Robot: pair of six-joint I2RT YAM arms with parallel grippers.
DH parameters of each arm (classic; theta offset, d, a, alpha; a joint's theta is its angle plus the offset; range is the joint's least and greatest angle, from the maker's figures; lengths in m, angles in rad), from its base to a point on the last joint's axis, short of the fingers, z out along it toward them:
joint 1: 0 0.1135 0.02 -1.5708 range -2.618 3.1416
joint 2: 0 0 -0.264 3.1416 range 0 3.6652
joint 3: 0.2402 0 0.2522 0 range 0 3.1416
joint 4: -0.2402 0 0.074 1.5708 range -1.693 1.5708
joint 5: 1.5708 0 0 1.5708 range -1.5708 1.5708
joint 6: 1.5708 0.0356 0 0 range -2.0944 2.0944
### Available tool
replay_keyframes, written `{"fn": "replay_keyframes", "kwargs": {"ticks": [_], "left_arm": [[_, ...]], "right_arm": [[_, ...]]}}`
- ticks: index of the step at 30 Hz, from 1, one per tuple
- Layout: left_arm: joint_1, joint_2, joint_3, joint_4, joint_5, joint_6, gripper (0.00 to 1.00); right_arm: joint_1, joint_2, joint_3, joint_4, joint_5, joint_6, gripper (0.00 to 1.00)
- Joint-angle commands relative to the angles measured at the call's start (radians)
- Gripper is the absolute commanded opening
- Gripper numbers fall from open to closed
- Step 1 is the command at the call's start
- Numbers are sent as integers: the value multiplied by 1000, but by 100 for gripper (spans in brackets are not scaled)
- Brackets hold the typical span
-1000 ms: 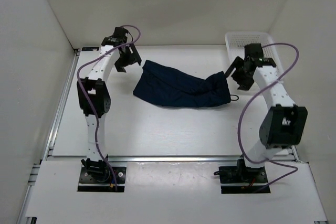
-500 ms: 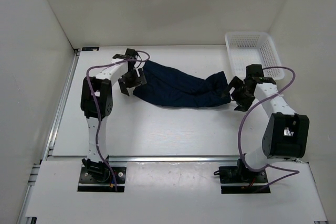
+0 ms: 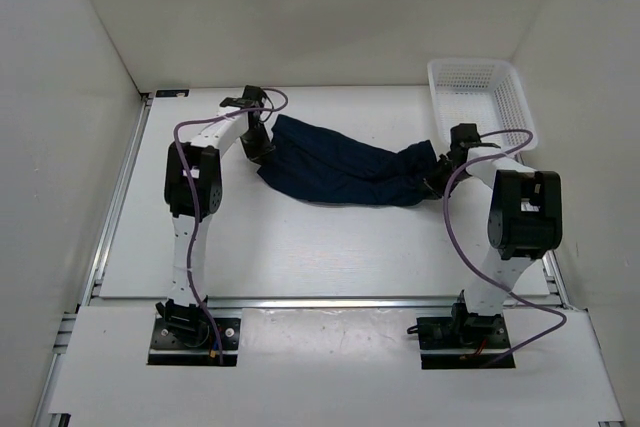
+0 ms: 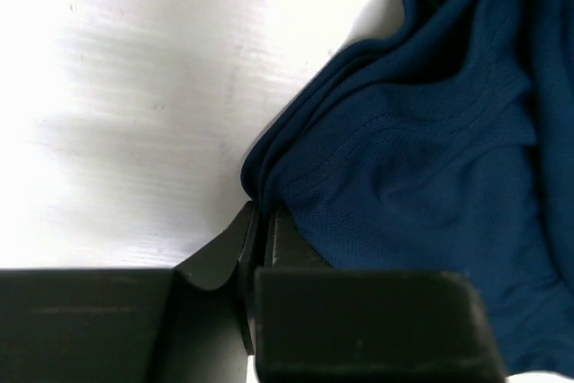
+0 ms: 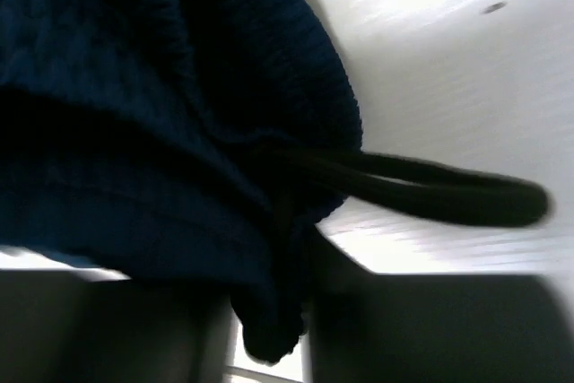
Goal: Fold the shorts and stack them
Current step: Fold the shorts
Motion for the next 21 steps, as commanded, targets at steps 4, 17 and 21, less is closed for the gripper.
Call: {"fn": "replay_keyframes", "kwargs": {"ticks": [4,17,21], "left_arm": [[20,-73,101,-14,-60,-25,10],[106,-292,94,-57,2,-25,10],[85,-430,-130,-25,-29,-37,10]], "right_arm": [[28,-1,117,25,6,15,0],[37,-228,213,-93,16,-4,0],[61,-354,45,-93,7,-4,0]]}}
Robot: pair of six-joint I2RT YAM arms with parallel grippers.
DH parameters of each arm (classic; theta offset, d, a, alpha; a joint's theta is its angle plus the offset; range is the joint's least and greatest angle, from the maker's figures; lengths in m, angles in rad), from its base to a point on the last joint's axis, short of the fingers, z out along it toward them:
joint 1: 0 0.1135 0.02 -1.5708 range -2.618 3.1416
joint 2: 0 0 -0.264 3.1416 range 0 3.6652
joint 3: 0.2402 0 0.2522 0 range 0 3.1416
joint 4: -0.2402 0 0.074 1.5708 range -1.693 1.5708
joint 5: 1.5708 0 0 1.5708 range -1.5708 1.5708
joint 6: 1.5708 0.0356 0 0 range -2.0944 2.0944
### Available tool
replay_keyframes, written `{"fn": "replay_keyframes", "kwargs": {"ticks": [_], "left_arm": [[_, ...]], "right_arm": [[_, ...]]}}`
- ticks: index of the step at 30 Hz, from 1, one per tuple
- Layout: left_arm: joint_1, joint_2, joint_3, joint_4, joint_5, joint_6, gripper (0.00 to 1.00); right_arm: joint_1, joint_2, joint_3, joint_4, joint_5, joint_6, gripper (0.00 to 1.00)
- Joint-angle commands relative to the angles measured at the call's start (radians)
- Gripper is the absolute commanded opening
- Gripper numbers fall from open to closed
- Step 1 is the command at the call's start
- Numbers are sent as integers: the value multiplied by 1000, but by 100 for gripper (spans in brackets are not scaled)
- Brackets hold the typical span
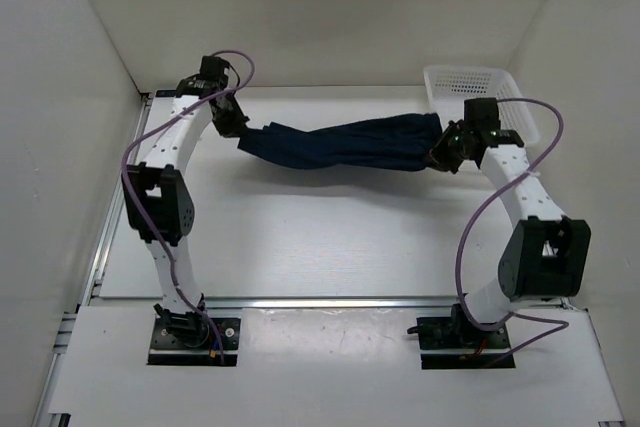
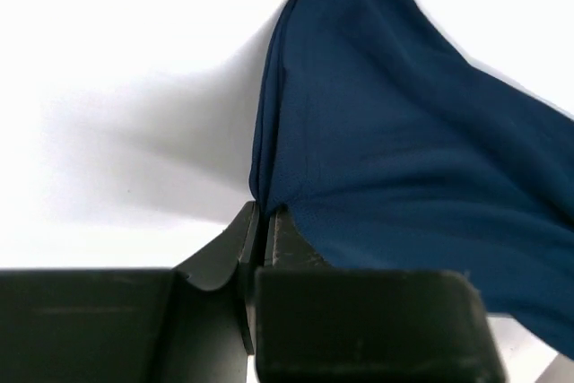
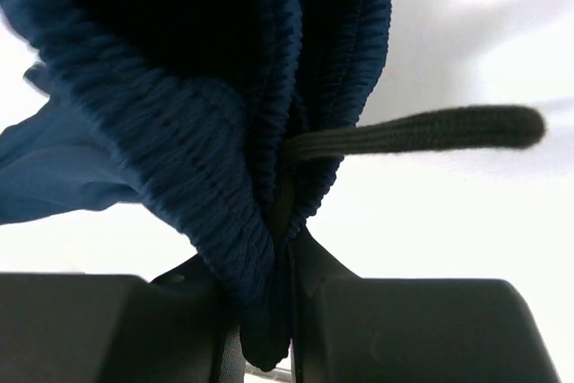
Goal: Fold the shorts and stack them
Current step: Fold the shorts
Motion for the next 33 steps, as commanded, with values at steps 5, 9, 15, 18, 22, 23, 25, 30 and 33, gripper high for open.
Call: {"fn": "replay_keyframes", "kwargs": {"ticks": [5,9,15,18,22,23,25,30,33], "left_arm": [[-78,-358,-529,65,-53,-63,10],[-104,-449,-726,92,-53,-104,10],[-153,-516,-867,92,-73,-153,10],[-162,-552,-902,92,-53,-153,18],[-162,-540,-861,47,-68,-126,82],[-162,-539,-847,34,-68,-117,87],[-162,-529,-803,11,-111,-116,99],[-153,-529,-729,-38,-159,-116,99],[-133,-538,-703,-47,-170,-107,99]], "right_arm": [[55,-243,-364,-24,21,-23,0],[55,-329,-538,-33,61,-41,0],[55,-378,-590,-93,116,-51,30],[55,-422,-549,-137,153,-69,83],[55,-435,-440,-170,189,-92,91],[55,-435,-414,-170,189,-101,93],[55,-400,-330,-179,218,-101,93],[66,-286,-149,-133,262,-124,64],[66,-144,-63,-92,236,-164,6]]}}
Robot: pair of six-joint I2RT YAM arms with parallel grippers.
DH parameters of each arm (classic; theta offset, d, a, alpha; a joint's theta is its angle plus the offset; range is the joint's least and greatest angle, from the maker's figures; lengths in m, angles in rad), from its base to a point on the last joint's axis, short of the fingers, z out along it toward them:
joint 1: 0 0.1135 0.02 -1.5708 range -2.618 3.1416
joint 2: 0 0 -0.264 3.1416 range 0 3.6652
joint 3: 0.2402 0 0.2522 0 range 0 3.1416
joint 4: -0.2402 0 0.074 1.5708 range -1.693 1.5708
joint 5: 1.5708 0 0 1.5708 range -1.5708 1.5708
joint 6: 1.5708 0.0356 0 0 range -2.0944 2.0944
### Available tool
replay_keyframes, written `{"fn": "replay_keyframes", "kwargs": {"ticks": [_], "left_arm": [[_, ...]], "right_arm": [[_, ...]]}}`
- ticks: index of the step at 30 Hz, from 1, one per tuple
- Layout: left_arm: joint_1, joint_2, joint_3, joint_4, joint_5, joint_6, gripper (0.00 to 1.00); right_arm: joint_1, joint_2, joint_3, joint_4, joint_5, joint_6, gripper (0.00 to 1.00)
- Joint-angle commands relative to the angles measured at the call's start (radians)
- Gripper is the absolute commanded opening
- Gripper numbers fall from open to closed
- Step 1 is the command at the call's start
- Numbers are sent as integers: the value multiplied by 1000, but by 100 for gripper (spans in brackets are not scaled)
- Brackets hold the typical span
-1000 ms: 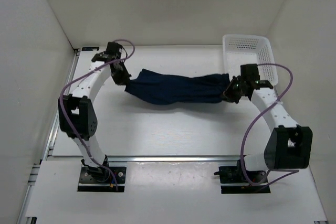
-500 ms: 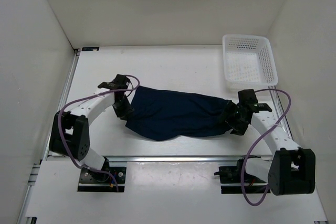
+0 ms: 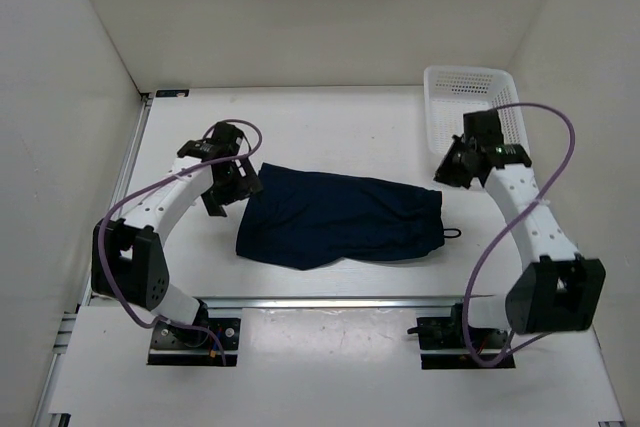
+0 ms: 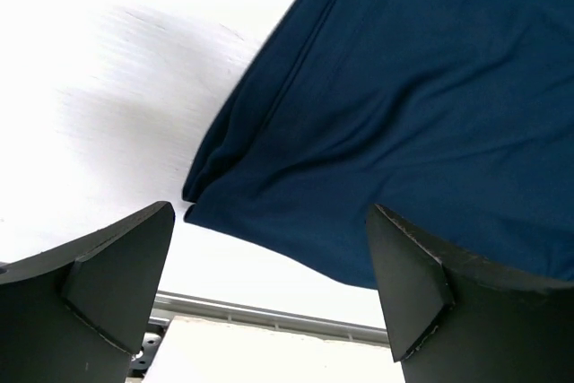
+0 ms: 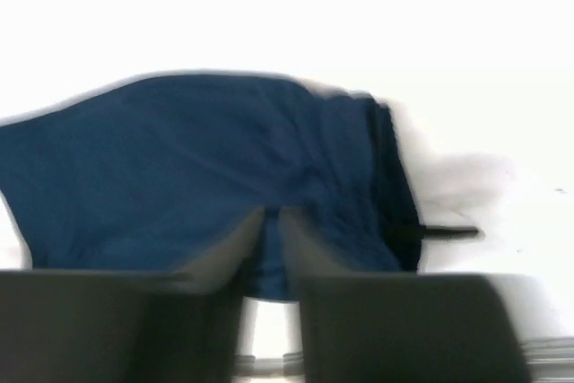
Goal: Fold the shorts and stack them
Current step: Fold the shorts
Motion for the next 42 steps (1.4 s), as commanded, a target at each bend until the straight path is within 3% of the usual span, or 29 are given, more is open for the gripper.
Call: {"fn": "replay_keyframes", "kwargs": {"ticks": [1,5,10,18,27,31,32,36,42], "left_arm": [[17,-29,50,-33,-46,16,99],[17,-38,60,-33,-46,16,98],[17,-38,79,-33,-46,25,97],[17,-18,90,-33,-36,34,97],[17,9,90,-33,-27,43,97],[7,-1,99,-33,-27,43,97],[7,-1,99,-33,-27,43,97],[-11,-1,99,-23,-27,32,97],[-11,20,74,-5,-18,32,94]], "right_arm": [[5,146,158,46,-3,-40,0],[25,361,361,46,-36,-73,0],[34,602,565,8,31,-73,0],[25,798,787,-105,310,-24,0],[-9,759,751,-123,369,-23,0],[5,662,682,-89,238,-61,0],[26,636,666,-80,223,-73,2],[80,503,545,-39,169,-73,46],[105,287,255,-8,97,-61,47]]}}
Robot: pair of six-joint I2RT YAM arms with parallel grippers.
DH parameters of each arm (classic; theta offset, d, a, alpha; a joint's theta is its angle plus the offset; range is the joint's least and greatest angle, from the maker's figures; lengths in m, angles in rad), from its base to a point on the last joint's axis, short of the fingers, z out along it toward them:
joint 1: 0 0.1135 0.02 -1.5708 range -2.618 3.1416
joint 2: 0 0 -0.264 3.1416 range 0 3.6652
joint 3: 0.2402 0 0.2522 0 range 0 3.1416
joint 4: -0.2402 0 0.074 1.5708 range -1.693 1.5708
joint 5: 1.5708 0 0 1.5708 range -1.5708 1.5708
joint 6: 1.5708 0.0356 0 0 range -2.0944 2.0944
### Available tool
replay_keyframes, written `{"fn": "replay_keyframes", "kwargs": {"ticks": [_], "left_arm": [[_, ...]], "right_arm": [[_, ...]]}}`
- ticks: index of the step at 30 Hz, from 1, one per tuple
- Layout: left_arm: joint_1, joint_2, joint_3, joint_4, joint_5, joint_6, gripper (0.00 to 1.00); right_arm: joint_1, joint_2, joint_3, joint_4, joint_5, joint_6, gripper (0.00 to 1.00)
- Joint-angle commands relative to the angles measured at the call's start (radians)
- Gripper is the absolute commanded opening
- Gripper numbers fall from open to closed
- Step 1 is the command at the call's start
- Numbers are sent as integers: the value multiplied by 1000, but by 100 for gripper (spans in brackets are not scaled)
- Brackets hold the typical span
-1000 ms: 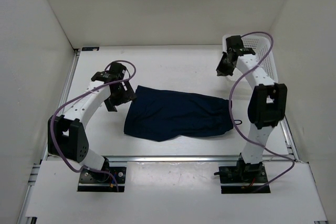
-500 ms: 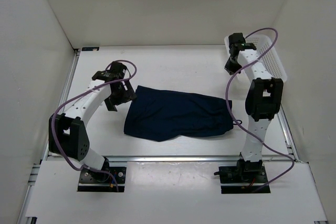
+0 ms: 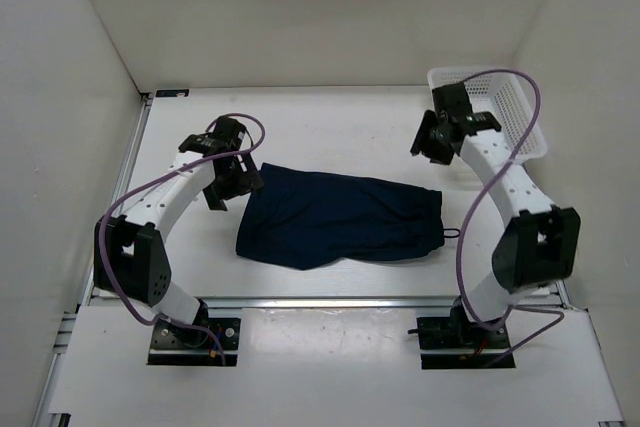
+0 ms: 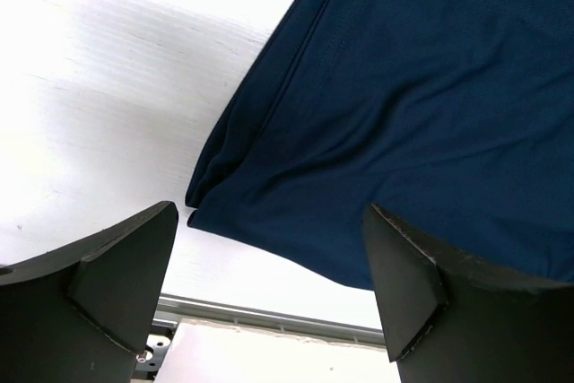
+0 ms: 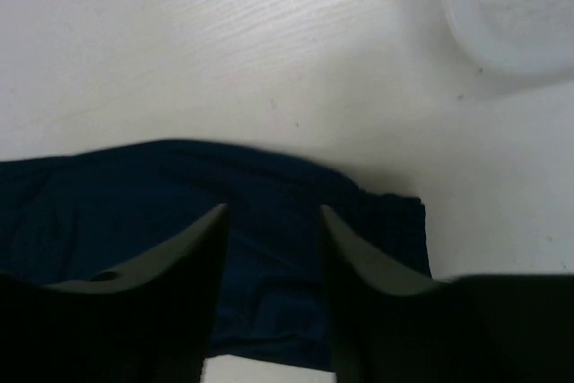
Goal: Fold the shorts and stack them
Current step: Fold the shorts
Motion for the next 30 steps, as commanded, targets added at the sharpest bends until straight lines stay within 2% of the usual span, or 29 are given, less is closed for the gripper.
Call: {"fn": "replay_keyframes", "kwargs": {"ticks": [1,4,5,9,12,18,24,30], "left_arm": [[-4,-17,8,24,5,0,94],[-4,-26,-20,24,5,0,94],[-4,-35,-29,24,5,0,94],[-4,-35,-29,33,23,9,94],[-13,-35,-29,33,23,9,94],[-22,-53,-40,33,23,18,94],[-22,-63,-49,33,23,27,94],[-22,-63,-49,33,23,27,94]], "right_arm": [[-14,-133,-152,21,-61,-4,56],[-14,-280,-336,21,-61,31,79],[-30,-320,-421,10,-61,41,82],[-105,-525,-592,-10,-160,72,84],[-156,-577,-675,-19,-223,81,89],[-259,-557,-778,55,-368,90,89],[-285,-494,-845,179,-389,111,89],[-285,-377,-921,358,-400,144,82]]}}
